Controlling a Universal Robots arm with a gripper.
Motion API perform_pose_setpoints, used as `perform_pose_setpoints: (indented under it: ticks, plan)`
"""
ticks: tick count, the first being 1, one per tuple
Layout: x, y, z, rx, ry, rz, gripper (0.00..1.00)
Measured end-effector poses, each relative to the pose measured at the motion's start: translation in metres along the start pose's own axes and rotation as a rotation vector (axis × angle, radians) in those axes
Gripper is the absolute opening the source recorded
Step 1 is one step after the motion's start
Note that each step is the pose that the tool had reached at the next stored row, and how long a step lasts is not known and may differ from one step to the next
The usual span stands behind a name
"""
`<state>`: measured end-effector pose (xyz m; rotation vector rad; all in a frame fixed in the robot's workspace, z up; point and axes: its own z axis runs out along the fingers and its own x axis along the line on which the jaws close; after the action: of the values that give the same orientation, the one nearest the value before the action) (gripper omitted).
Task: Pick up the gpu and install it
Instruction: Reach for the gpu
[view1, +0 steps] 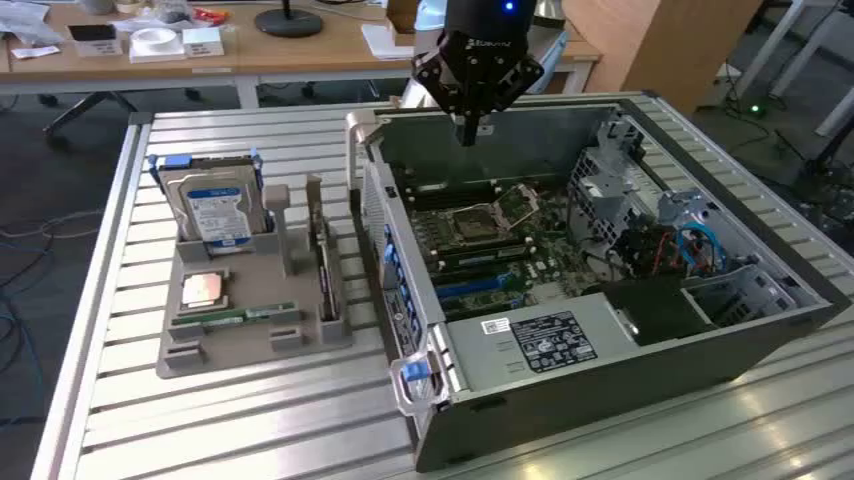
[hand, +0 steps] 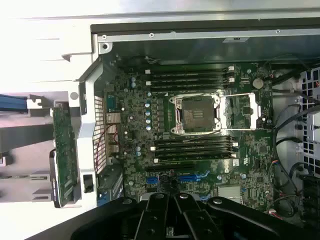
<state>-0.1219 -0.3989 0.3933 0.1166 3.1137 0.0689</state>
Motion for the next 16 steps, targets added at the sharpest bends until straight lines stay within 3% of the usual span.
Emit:
perform_pose_setpoints:
  ticks: [16]
  plan:
    - [0.0064, -0.0004, -0.0001, 0.0, -0.0001, 0.0, 0.11]
